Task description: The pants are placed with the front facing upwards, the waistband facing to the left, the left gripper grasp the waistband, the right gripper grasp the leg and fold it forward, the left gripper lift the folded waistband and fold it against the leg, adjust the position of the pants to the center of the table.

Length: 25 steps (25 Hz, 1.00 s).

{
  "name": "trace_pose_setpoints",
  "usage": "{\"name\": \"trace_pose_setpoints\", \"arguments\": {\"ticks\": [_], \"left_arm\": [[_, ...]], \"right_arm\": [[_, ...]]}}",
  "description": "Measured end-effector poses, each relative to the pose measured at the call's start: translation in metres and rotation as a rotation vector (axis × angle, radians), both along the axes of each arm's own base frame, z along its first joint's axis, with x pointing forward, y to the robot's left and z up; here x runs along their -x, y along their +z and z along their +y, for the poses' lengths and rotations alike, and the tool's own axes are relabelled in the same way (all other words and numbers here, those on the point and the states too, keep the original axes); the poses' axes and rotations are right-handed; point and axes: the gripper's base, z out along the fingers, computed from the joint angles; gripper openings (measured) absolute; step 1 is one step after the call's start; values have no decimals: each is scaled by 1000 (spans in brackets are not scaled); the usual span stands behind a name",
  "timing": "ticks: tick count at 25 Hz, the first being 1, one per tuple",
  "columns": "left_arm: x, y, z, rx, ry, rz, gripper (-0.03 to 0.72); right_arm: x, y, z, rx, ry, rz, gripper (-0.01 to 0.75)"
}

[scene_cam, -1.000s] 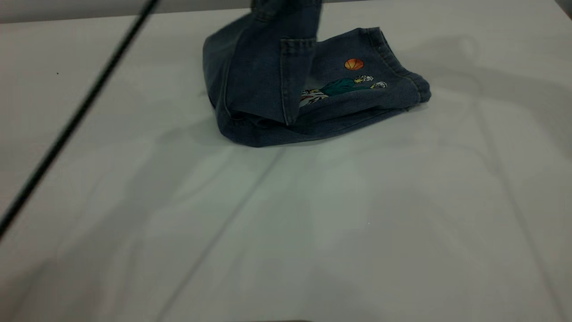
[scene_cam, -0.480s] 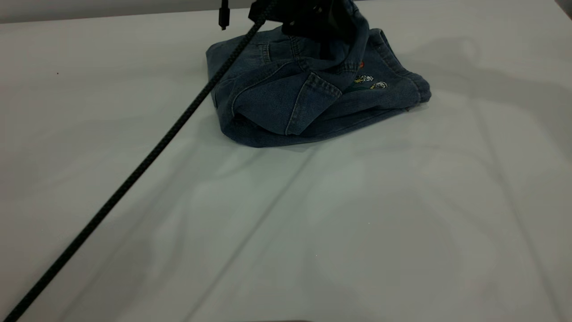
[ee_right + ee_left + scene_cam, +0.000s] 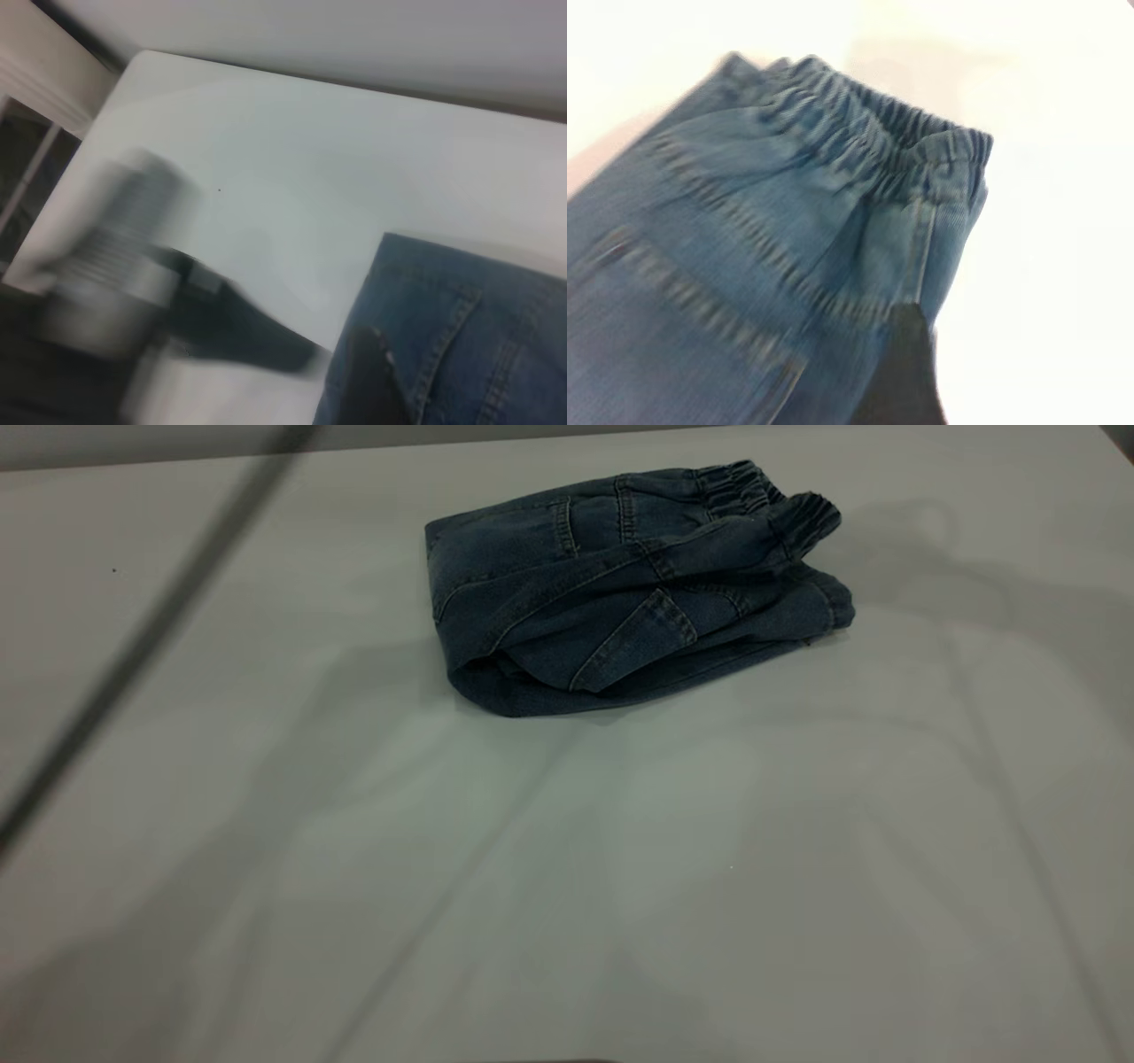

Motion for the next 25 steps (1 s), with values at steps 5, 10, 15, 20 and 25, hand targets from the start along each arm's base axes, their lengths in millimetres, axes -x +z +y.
{"name": "trace_pose_setpoints", "arguments": {"ticks": [5,10,15,20,25], "left_arm": [[21,77,64,2,92,-33,543],[52,127,90,39,132,-80,538],[71,143,85,49,84,-83,538],[73,141,82,45,69,-60,538],[76,140,82,34,47,-32,538]], "right_arm": [[0,-34,34,127,41,129,418],[11,-86,114,384,57,194,418],[20,-138,165,636,12,238,418],[9,-193,176,793,-70,285,418],[12,-222,165,919,-98,403,418]]}}
